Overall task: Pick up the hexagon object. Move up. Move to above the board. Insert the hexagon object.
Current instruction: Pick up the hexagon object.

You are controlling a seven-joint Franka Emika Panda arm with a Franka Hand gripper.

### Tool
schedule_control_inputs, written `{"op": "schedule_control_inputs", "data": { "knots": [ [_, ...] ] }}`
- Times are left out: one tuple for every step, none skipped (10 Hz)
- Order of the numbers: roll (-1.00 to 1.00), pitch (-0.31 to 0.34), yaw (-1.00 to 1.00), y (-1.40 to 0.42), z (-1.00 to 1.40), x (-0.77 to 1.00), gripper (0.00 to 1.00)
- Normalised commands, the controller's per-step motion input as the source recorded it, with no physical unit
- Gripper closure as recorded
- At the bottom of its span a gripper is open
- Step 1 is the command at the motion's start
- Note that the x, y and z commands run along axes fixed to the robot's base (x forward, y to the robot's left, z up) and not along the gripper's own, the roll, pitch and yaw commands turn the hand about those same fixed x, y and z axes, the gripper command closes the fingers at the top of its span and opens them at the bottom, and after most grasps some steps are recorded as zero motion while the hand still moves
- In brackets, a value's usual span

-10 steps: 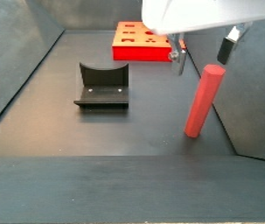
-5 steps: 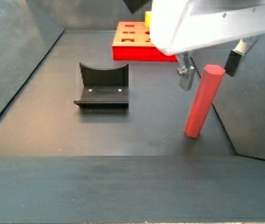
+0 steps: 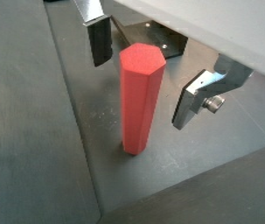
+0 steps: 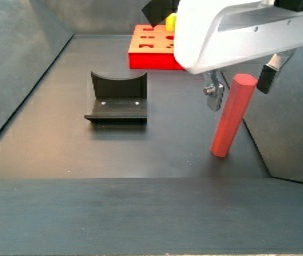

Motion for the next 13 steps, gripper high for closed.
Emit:
{"op": "schedule_control_inputs", "data": {
  "knots": [
    [-0.01,-0.091,0.00,0.05,-0.24,-0.10,0.00],
    [-0.06,-0.106,0.00,0.03,-0.13,-0.08,0.00],
    [-0.01,-0.133,0.00,0.00,-0.02,-0.02,0.00],
    [0.00,-0.097,0.00,0.00,-0.06,0.00,0.00],
    [0.00,0.000,0.00,0.00,0.00,0.00,1.00],
    [0.00,0.000,0.00,0.00,0.00,0.00,1.00],
    [0.00,0.000,0.00,0.00,0.00,0.00,1.00],
    [0.00,0.000,0.00,0.00,0.00,0.00,1.00],
    [0.00,0.000,0.00,0.00,0.00,0.00,1.00],
    [0.00,0.000,0.00,0.00,0.00,0.00,1.00],
    [0.00,0.000,0.00,0.00,0.00,0.00,1.00],
    [0.00,0.000,0.00,0.00,0.00,0.00,1.00],
    [0.00,0.000,0.00,0.00,0.00,0.00,1.00]
  ]
}}
